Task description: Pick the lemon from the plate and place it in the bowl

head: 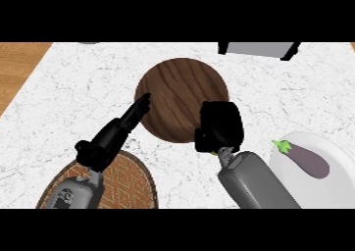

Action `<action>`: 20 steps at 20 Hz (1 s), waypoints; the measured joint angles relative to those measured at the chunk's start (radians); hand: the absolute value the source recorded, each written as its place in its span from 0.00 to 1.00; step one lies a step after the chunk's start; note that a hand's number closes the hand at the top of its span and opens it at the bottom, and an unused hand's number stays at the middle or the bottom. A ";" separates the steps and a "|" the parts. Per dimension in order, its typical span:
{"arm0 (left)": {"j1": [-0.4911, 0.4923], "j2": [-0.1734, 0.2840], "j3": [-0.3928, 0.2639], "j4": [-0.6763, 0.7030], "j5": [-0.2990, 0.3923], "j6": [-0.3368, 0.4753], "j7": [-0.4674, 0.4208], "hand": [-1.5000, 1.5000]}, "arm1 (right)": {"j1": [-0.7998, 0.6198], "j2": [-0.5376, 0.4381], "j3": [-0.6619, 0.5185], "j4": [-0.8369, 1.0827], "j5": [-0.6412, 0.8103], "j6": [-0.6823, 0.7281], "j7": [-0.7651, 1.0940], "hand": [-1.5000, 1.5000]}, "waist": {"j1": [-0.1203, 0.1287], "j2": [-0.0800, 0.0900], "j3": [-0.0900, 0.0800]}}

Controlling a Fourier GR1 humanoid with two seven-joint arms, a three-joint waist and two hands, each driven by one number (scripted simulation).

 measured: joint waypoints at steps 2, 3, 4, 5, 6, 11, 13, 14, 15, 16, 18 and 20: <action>-0.009 0.000 -0.002 0.005 0.000 -0.004 0.002 0.50 | -0.069 0.005 0.026 -0.011 0.004 -0.056 0.102 1.00 | 0.011 0.000 0.001; -0.009 -0.002 -0.006 0.007 0.000 -0.007 0.002 0.50 | -0.102 0.006 0.039 -0.016 0.003 -0.087 0.152 1.00 | 0.015 0.000 0.001; -0.011 -0.003 -0.008 0.009 -0.001 -0.008 0.002 0.50 | -0.135 0.008 0.052 -0.021 0.001 -0.119 0.202 1.00 | 0.019 0.000 0.001; -0.013 -0.006 -0.014 0.010 -0.003 -0.009 0.002 0.50 | -0.166 0.009 0.064 -0.021 -0.001 -0.154 0.247 1.00 | 0.024 0.001 0.001; -0.020 -0.009 -0.016 0.013 -0.004 -0.009 0.005 0.50 | -0.198 0.009 0.071 -0.021 -0.005 -0.189 0.287 1.00 | 0.026 0.002 0.001; -0.033 -0.019 -0.022 0.023 -0.011 -0.004 0.002 0.50 | -0.342 0.006 0.115 0.026 -0.035 -0.304 0.423 1.00 | 0.033 0.007 0.000; -0.034 -0.023 -0.021 0.029 -0.016 0.001 -0.003 0.50 | -0.389 0.004 0.127 0.074 -0.049 -0.327 0.449 1.00 | 0.026 0.009 0.000; -0.033 -0.021 -0.021 0.032 -0.018 0.001 -0.007 0.50 | -0.412 0.003 0.133 0.098 -0.053 -0.334 0.461 1.00 | 0.024 0.009 0.000; -0.034 -0.017 -0.016 0.031 -0.018 0.001 -0.007 0.50 | -0.435 0.002 0.141 0.125 -0.059 -0.340 0.471 1.00 | 0.020 0.009 0.000; -0.041 -0.015 -0.010 0.032 -0.017 0.003 -0.002 0.50 | -0.457 0.002 0.146 0.153 -0.061 -0.345 0.479 1.00 | 0.013 0.009 0.000; -0.034 -0.008 -0.005 0.032 -0.017 0.000 -0.008 0.50 | -0.502 0.001 0.147 0.217 -0.058 -0.355 0.491 1.00 | 0.006 0.010 0.000; -0.035 -0.007 0.002 0.029 -0.016 0.004 -0.006 0.50 | -0.537 0.000 0.158 0.283 -0.037 -0.369 0.498 1.00 | -0.004 0.010 0.000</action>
